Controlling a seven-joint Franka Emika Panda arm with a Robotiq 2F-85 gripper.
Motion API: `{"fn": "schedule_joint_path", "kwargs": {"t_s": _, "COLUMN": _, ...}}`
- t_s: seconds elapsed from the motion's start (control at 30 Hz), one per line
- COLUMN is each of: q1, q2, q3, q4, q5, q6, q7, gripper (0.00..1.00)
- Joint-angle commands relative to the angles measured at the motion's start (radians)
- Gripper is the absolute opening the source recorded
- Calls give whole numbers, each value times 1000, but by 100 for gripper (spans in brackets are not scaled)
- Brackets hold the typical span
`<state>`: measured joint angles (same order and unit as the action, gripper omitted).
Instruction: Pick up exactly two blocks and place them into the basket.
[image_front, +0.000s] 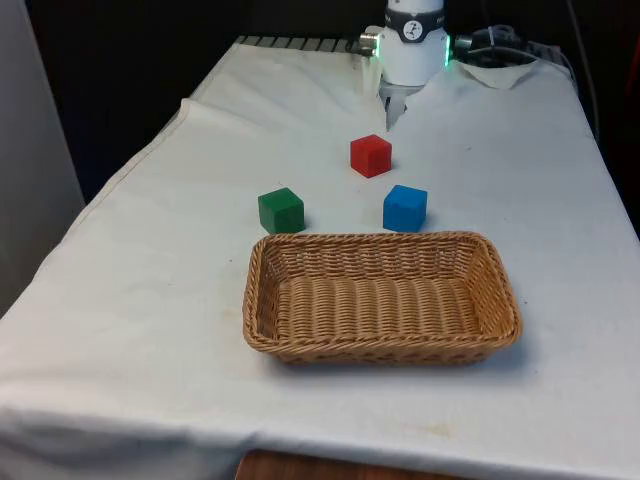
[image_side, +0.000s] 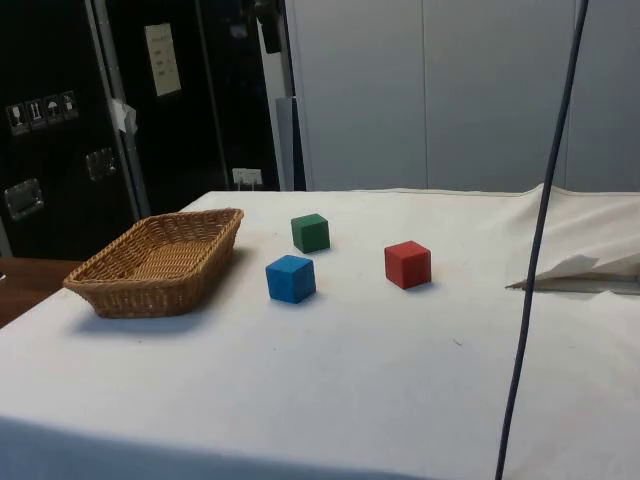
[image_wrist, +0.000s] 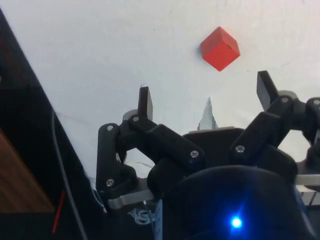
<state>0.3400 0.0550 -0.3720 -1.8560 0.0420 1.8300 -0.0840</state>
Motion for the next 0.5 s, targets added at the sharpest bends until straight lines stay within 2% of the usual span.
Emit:
{"fn": "schedule_joint_path", "kwargs": {"t_s": 0.0, "q1": -2, "q2": 0, "q3": -3, "q4": -6, "q5": -8, "q6": 14, "q7": -10, "gripper": 100}}
{"fn": "schedule_joint_path", "kwargs": {"t_s": 0.03, "q1": 0, "q2": 0, "q3": -3, "q4": -3, "q5": -2, "q6": 4, "q7": -6, "gripper": 100}}
{"fn": "schedule_joint_path", "kwargs": {"t_s": 0.27, "q1": -4, "q2": 5, "q3": -21, "q4": -26, "q5": -28, "q6": 49, "q7": -50, "gripper": 100}}
{"fn": "schedule_joint_path", "kwargs": {"t_s": 0.3, "q1": -3, "q2": 6, "q3": -21, "q4": -24, "q5": -22, "q6": 39, "q7": -48, "gripper": 100}}
{"fn": "schedule_joint_path", "kwargs": {"t_s": 0.47, "q1": -5, "q2": 12, "q3": -34, "q4": -42, "q5": -43, "q6": 77, "q7": -82, "gripper": 100}}
